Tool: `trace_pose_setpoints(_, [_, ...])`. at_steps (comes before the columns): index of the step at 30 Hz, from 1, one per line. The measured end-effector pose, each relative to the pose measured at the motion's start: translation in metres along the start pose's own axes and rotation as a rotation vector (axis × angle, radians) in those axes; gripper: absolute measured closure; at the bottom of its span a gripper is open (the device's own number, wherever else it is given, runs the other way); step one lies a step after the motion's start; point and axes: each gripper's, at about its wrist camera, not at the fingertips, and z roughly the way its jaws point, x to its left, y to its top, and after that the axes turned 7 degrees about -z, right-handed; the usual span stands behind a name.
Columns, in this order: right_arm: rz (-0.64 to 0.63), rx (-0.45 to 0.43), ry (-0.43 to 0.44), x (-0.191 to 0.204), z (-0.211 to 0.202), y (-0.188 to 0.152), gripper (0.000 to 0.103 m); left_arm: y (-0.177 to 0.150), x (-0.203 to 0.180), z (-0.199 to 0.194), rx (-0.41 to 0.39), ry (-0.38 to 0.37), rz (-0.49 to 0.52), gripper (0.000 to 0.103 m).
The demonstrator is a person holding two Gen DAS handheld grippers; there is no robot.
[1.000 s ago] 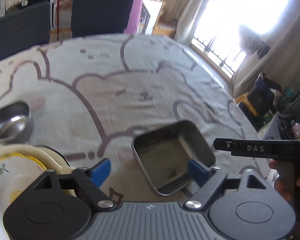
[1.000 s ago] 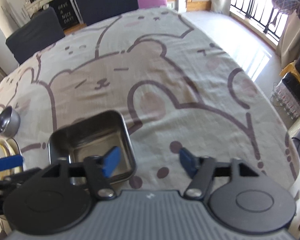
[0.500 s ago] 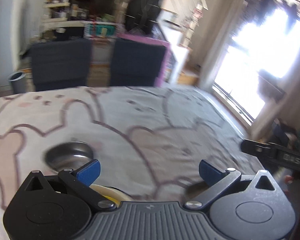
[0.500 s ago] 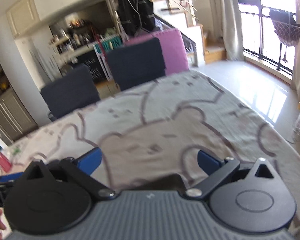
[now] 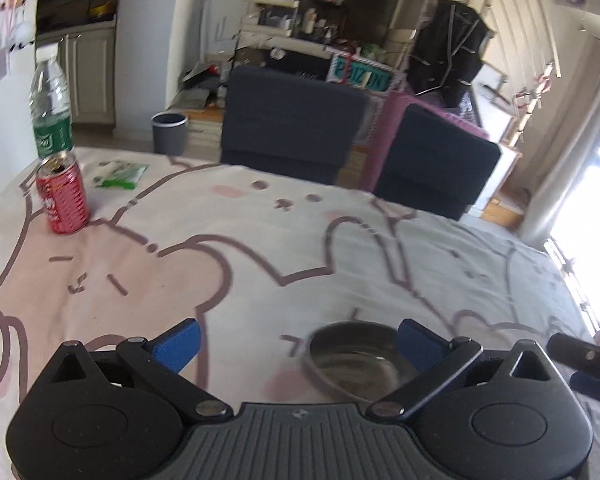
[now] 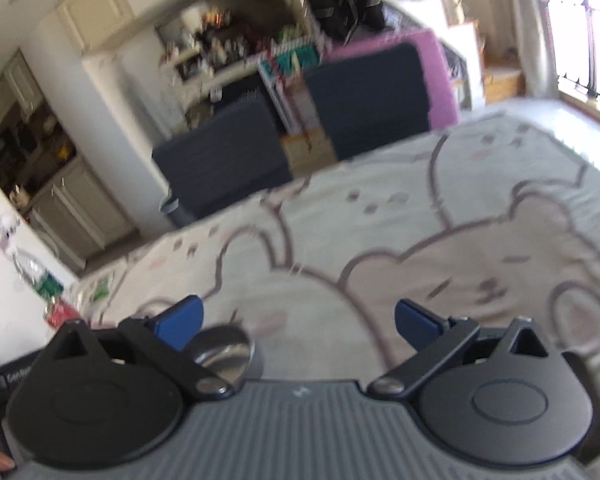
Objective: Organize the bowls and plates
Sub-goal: 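Reach both grippers to the small round steel bowl, then close both grippers on the rim of the round steel bowl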
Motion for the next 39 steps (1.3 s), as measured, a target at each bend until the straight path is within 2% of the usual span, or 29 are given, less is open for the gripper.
trace_pose_setpoints(2, [0.009,0.048,0.010,0.007,0.019,0.002,0.001,0.001,0.005,0.009,0.008,0.003,-0.006,0.005])
trace_pose_setpoints(4, [0.014,0.082,0.023,0.013,0.037,0.003,0.007,0.003,0.007,0.017,0.018,0.001,-0.007,0.013])
trace_pose_setpoints(6, [0.015,0.109,0.025,0.024,0.046,-0.005,0.020,0.001,0.007,0.026,0.038,-0.006,-0.006,0.020])
trace_pose_setpoints(8, [0.022,0.143,0.040,0.029,0.061,-0.007,0.032,-0.002,0.004,0.036,0.070,-0.019,0.003,0.033])
trace_pose_setpoints(10, [0.034,0.187,0.066,0.033,0.078,-0.009,0.050,-0.004,0.001,0.047,0.100,-0.022,0.018,0.042])
trace_pose_setpoints(15, [-0.012,0.246,0.080,0.043,0.097,-0.017,0.065,-0.010,-0.002,0.067,0.142,-0.025,0.052,0.059])
trace_pose_setpoints(17, [-0.013,0.261,0.084,0.045,0.106,-0.018,0.073,-0.012,-0.003,0.074,0.158,-0.023,0.058,0.073])
trace_pose_setpoints(19, [-0.011,0.277,0.089,0.047,0.111,-0.020,0.076,-0.014,-0.002,0.079,0.173,-0.021,0.059,0.080])
trace_pose_setpoints(23, [-0.028,0.293,0.090,0.049,0.116,-0.023,0.076,-0.015,-0.001,0.084,0.186,-0.027,0.066,0.080])
trace_pose_setpoints(25, [-0.038,0.298,0.085,0.047,0.119,-0.023,0.084,-0.014,0.001,0.085,0.190,-0.040,0.058,0.083])
trace_pose_setpoints(26, [-0.041,0.301,0.086,0.047,0.120,-0.024,0.085,-0.014,0.001,0.085,0.194,-0.048,0.052,0.086])
trace_pose_setpoints(28, [-0.048,0.301,0.101,0.047,0.120,-0.024,0.094,-0.013,0.001,0.085,0.207,-0.062,0.041,0.093])
trace_pose_setpoints(32, [-0.115,0.285,0.095,0.054,0.117,-0.024,0.096,-0.013,0.000,0.080,0.211,-0.069,0.042,0.095])
trace_pose_setpoints(39, [-0.118,0.197,0.104,0.050,0.088,-0.014,0.097,-0.003,-0.012,0.046,0.127,-0.130,0.026,0.096])
